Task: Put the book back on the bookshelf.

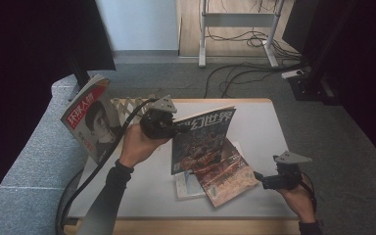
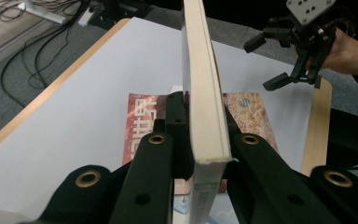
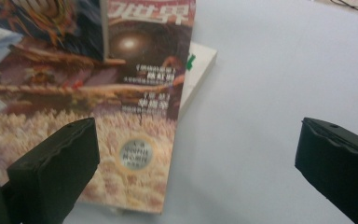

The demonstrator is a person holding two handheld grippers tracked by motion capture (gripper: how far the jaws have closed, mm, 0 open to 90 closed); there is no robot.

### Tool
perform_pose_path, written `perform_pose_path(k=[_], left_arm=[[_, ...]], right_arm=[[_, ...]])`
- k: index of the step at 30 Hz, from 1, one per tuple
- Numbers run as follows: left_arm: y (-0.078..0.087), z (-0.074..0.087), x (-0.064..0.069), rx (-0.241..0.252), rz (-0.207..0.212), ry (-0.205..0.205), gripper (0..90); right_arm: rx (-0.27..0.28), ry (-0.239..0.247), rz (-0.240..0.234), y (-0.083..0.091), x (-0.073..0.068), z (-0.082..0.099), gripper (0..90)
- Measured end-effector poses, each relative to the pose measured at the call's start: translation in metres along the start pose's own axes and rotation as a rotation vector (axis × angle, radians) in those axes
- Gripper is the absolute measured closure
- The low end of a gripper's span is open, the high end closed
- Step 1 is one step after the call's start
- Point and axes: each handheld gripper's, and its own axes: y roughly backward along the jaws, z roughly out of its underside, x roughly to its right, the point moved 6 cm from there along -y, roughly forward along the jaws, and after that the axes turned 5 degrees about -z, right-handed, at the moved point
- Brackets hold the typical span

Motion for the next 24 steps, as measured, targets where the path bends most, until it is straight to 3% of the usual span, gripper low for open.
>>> perform_pose_path(k=[10,24], left_arm=[[0.016,0.009,-0.008,-0.002,-0.025,0.032,82.7],[0.055,0.030,-0.030,0.020,-0.105,0.098,82.7]], right_arm=[[-0.026,-0.027,-0.001,-0.005,-0.001,0.026,0.0],[-0.071,-0.029,-0.021,-0.012,-0.003,0.055,0.0]])
